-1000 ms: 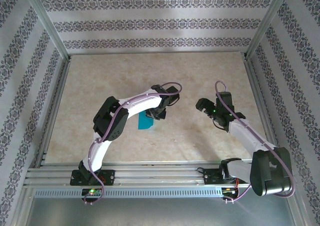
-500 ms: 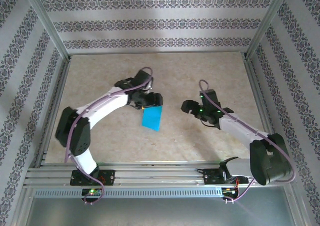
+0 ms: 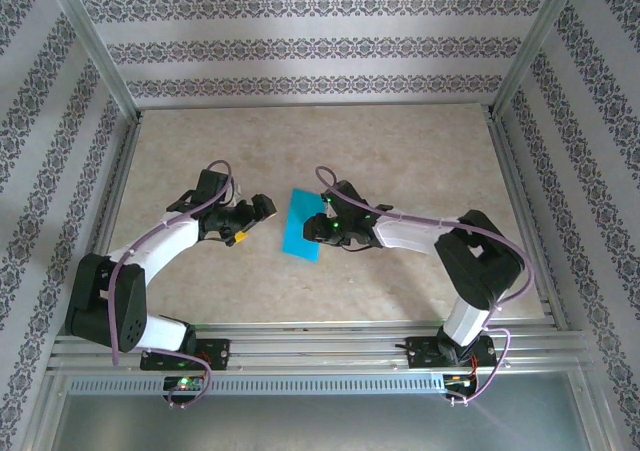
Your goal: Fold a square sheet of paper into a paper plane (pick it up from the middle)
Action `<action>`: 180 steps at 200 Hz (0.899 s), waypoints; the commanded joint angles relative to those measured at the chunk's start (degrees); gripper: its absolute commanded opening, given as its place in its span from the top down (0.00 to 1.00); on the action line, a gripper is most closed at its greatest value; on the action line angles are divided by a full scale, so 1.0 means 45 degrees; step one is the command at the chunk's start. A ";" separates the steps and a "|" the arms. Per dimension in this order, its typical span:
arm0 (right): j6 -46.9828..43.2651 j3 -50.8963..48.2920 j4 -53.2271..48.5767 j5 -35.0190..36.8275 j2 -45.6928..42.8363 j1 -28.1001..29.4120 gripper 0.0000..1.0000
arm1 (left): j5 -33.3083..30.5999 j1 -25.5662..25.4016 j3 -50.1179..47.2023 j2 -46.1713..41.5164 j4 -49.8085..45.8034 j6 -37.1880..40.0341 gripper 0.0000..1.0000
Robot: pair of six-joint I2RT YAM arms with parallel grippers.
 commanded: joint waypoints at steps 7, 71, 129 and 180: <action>0.0160 0.0652 0.0075 -0.0508 0.0800 0.0022 0.62 | 0.1190 0.0176 -0.0153 0.0077 0.1007 0.0137 0.00; -0.0382 0.0705 -0.0082 -0.0837 0.1283 -0.0343 0.60 | 0.2616 0.0176 0.0076 0.1515 0.1423 0.0366 0.03; -0.0454 0.0172 0.0432 -0.1343 0.0686 -0.0646 0.58 | 0.3531 0.0061 0.0670 0.2903 0.1617 0.0763 0.19; -0.0288 -0.0367 0.0805 -0.1370 0.0301 -0.0885 0.58 | 0.4066 -0.0440 0.1344 0.4003 0.1538 0.1306 0.39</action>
